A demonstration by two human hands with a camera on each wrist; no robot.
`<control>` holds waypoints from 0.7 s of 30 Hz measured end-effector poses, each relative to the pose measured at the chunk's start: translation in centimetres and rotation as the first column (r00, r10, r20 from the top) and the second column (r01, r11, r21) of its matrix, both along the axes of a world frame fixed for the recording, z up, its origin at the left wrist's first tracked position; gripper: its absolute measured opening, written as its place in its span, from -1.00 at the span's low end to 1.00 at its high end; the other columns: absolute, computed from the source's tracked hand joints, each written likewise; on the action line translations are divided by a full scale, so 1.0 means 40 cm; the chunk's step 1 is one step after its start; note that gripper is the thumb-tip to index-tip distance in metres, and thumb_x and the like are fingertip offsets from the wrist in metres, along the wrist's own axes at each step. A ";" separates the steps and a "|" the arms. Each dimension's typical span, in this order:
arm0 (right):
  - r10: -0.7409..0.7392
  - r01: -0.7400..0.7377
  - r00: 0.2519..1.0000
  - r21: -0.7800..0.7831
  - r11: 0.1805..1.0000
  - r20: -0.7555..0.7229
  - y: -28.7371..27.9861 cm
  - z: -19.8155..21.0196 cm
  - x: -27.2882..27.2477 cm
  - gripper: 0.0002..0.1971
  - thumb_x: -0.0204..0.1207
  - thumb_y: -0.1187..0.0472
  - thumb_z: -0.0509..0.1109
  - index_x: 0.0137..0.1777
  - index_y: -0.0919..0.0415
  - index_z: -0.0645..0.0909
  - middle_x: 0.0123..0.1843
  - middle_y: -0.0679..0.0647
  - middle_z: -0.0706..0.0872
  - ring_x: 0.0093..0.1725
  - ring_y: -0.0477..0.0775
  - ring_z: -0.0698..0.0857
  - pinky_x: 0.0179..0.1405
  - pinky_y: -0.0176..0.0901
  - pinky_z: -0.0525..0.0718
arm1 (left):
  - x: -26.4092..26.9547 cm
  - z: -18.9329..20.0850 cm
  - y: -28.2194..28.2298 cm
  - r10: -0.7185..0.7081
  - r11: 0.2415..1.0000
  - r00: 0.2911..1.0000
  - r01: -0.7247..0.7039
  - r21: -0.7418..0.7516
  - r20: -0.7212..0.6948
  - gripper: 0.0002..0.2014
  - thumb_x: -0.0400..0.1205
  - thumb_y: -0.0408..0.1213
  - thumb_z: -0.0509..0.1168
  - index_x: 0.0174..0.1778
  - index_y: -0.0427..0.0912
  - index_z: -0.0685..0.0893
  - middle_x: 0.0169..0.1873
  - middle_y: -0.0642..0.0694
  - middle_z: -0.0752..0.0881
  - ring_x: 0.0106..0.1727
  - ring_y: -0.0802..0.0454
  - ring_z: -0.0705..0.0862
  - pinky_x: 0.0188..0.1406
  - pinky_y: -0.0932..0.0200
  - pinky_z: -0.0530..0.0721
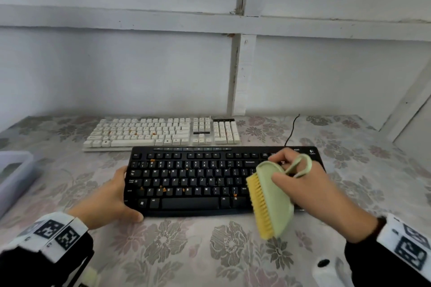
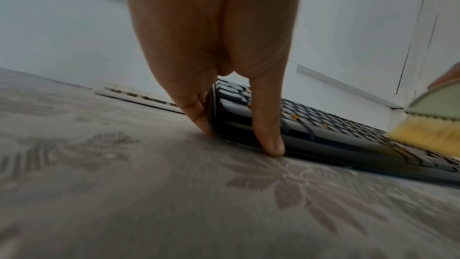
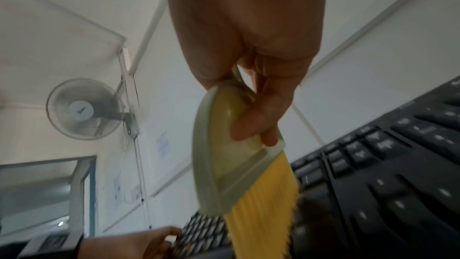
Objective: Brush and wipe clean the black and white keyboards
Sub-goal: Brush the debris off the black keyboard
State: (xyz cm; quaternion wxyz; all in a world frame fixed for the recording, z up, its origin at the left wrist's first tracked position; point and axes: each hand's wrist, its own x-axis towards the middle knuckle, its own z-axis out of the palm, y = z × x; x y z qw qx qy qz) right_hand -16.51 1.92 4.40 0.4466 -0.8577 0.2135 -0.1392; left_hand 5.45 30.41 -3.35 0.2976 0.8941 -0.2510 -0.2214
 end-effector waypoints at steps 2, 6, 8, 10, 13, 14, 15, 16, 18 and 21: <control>-0.057 0.060 0.994 -0.031 0.998 0.092 -0.013 0.028 0.025 -0.89 0.50 0.28 0.34 -0.05 0.05 0.60 -0.23 0.03 0.72 -0.42 -0.18 0.61 -0.51 -0.37 0.54 | 0.001 -0.001 0.000 0.010 1.000 1.000 -0.010 -0.001 -0.004 0.15 0.15 -0.29 0.65 0.54 -0.03 0.03 0.13 0.09 0.56 0.11 0.09 0.58 0.00 0.21 0.50; -0.120 0.131 0.979 -0.055 0.990 0.167 -0.035 0.040 0.078 -0.84 0.54 0.33 0.30 0.08 0.16 0.55 -0.20 0.01 0.70 -0.44 -0.18 0.59 -0.65 -0.54 0.44 | 0.000 -0.004 -0.002 0.021 1.000 1.000 -0.021 -0.013 -0.013 0.13 0.19 -0.36 0.65 0.54 -0.02 0.04 0.09 0.16 0.54 0.10 0.11 0.56 -0.03 0.25 0.48; -0.124 0.136 0.982 -0.078 0.988 0.143 -0.031 0.022 0.078 -0.88 0.55 0.32 0.29 0.04 0.16 0.54 -0.22 0.04 0.69 -0.41 -0.14 0.57 -0.62 -0.55 0.45 | -0.002 -0.004 -0.003 0.025 1.000 1.000 -0.025 -0.014 -0.007 0.12 0.19 -0.36 0.64 0.54 -0.02 0.04 0.10 0.13 0.54 0.10 0.10 0.56 -0.07 0.28 0.46; -0.084 0.091 0.993 -0.089 0.992 0.082 -0.017 -0.008 0.056 -0.94 0.54 0.29 0.30 -0.01 0.17 0.53 -0.28 0.04 0.67 -0.43 -0.12 0.55 -0.59 -0.51 0.45 | -0.001 -0.005 -0.002 0.022 1.000 1.000 -0.022 -0.011 -0.001 0.12 0.19 -0.35 0.65 0.53 -0.02 0.05 0.13 0.10 0.54 0.11 0.10 0.56 -0.08 0.30 0.46; -0.001 0.001 0.999 -0.008 1.000 -0.038 0.012 -0.032 0.013 -0.97 0.53 0.28 0.29 -0.08 0.17 0.55 -0.43 0.04 0.56 -0.56 -0.18 0.40 -0.62 -0.40 0.39 | 0.003 -0.010 0.000 0.021 1.000 1.000 -0.021 -0.001 0.008 0.12 0.18 -0.34 0.65 0.53 -0.03 0.05 0.13 0.09 0.54 0.10 0.11 0.56 -0.12 0.35 0.47; 0.016 -0.016 0.998 0.009 1.000 -0.068 0.016 -0.029 0.006 -0.97 0.53 0.27 0.30 -0.09 0.15 0.56 -0.43 0.06 0.55 -0.55 -0.18 0.40 -0.62 -0.39 0.40 | 0.003 -0.009 -0.001 0.021 1.000 1.000 -0.021 0.000 0.011 0.12 0.18 -0.33 0.65 0.53 -0.02 0.05 0.12 0.09 0.55 0.09 0.11 0.56 -0.12 0.35 0.47; 0.018 -0.018 0.997 0.004 1.000 -0.078 0.018 -0.020 0.004 -0.96 0.52 0.25 0.30 -0.10 0.12 0.58 -0.40 0.07 0.60 -0.52 -0.16 0.45 -0.59 -0.38 0.43 | 0.003 -0.009 -0.002 0.019 1.000 1.000 -0.019 0.000 0.011 0.12 0.18 -0.33 0.65 0.53 -0.03 0.04 0.11 0.10 0.55 0.09 0.11 0.57 -0.11 0.34 0.47; 0.008 -0.009 0.998 -0.018 1.000 -0.065 0.016 -0.007 0.008 -0.95 0.51 0.24 0.32 -0.10 0.09 0.59 -0.34 0.05 0.67 -0.47 -0.14 0.51 -0.53 -0.36 0.48 | 0.002 -0.009 -0.002 0.021 1.000 1.000 -0.021 -0.004 0.009 0.12 0.18 -0.34 0.65 0.53 -0.03 0.04 0.10 0.10 0.55 0.09 0.11 0.57 -0.11 0.33 0.47; -0.023 0.024 1.000 -0.058 0.998 0.015 0.010 0.023 0.027 -0.94 0.51 0.24 0.33 -0.09 0.08 0.61 -0.24 0.01 0.72 -0.36 -0.10 0.60 -0.45 -0.32 0.55 | -0.001 -0.007 -0.002 0.027 1.000 1.000 -0.027 -0.014 0.001 0.11 0.19 -0.36 0.64 0.53 -0.03 0.05 0.09 0.10 0.55 0.09 0.10 0.57 -0.10 0.31 0.47; -0.060 0.069 0.991 -0.073 0.995 0.123 -0.004 0.050 0.075 -0.91 0.54 0.28 0.30 -0.02 0.11 0.57 -0.22 -0.06 0.70 -0.37 -0.14 0.61 -0.57 -0.49 0.52 | -0.002 -0.004 0.001 0.019 0.999 1.000 -0.019 -0.028 -0.017 0.12 0.16 -0.33 0.64 0.52 -0.01 0.05 0.12 0.10 0.56 0.10 0.11 0.59 0.00 0.22 0.52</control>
